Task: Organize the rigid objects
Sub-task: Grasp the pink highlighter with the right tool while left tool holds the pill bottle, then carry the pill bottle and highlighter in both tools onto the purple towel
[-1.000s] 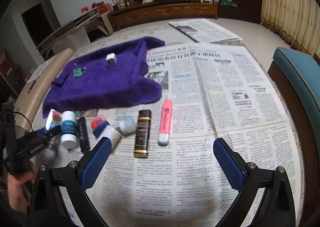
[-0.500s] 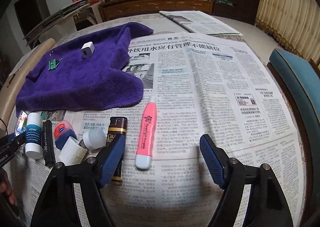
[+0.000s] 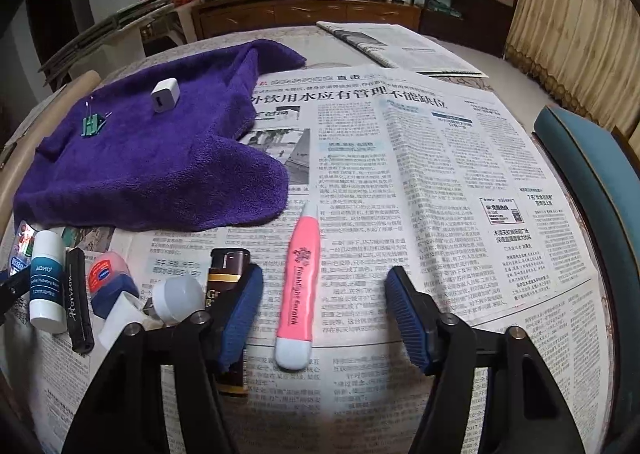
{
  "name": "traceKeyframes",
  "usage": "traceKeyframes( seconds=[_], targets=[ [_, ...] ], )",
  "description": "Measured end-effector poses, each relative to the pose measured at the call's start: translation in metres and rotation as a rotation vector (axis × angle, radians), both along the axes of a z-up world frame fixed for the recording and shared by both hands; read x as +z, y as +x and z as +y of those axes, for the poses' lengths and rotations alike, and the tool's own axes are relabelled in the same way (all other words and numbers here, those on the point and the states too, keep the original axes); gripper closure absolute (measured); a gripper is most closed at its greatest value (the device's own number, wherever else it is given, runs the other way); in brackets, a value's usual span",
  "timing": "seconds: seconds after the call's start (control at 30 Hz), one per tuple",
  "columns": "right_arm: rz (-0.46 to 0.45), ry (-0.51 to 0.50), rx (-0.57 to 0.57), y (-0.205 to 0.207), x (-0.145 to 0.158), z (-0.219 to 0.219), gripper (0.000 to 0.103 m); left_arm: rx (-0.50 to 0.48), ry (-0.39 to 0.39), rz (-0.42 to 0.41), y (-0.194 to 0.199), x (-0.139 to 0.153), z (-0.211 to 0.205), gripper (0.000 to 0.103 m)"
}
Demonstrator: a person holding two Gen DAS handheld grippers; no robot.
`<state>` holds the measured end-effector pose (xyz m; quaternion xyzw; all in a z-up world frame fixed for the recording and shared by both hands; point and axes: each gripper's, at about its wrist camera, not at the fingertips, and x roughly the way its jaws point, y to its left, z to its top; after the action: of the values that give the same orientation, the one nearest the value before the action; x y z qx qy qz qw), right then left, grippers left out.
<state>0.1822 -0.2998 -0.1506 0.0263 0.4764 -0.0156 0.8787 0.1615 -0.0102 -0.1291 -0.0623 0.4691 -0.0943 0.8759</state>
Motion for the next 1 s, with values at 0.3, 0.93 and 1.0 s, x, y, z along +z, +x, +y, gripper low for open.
traceKeyframes(
  seconds=[0.3, 0.93, 1.0],
  targets=[
    [-0.012, -0.009, 0.073, -0.003, 0.003, 0.017, 0.087, 0.01, -0.003, 0.005, -0.004, 0.003, 0.004, 0.063],
    [-0.028, 0.086, 0.039, -0.003, 0.036, 0.008, 0.087, 0.046, -0.007, -0.052, 0.01, 0.05, 0.034, 0.063],
    [-0.035, 0.1, 0.05, 0.0, 0.045, 0.014, 0.087, 0.048, -0.012, -0.057, 0.017, 0.056, 0.038, 0.063]
  ],
)
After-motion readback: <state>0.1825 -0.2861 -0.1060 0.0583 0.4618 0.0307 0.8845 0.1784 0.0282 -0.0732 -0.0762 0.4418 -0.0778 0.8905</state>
